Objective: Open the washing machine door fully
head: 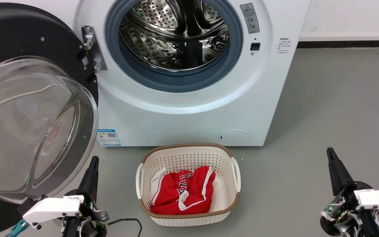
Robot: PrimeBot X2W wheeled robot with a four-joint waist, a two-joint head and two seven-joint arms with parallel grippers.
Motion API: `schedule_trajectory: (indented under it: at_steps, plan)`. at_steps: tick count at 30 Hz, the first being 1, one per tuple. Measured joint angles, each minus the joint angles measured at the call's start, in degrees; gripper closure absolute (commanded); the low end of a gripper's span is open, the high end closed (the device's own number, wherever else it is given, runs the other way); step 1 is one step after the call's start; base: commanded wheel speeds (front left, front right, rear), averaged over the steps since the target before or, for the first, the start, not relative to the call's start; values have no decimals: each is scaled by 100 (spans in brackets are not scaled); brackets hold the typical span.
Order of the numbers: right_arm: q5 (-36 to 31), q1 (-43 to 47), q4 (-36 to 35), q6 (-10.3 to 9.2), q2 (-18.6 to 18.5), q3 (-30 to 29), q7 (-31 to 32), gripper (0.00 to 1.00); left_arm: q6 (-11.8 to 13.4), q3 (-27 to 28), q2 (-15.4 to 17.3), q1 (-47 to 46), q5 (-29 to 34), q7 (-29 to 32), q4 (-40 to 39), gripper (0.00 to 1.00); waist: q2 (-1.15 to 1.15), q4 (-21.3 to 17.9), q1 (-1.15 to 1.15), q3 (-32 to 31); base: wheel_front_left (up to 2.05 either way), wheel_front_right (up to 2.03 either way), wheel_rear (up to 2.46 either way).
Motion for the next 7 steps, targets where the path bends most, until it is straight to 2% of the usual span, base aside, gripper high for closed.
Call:
schedule_trajectory:
  at_steps: [7]
  plan:
    - [131, -8, 14, 0, 0, -15, 41, 100, -7, 4, -2, -8, -130, 23, 16, 100, 0, -2, 0, -8, 0, 0, 0]
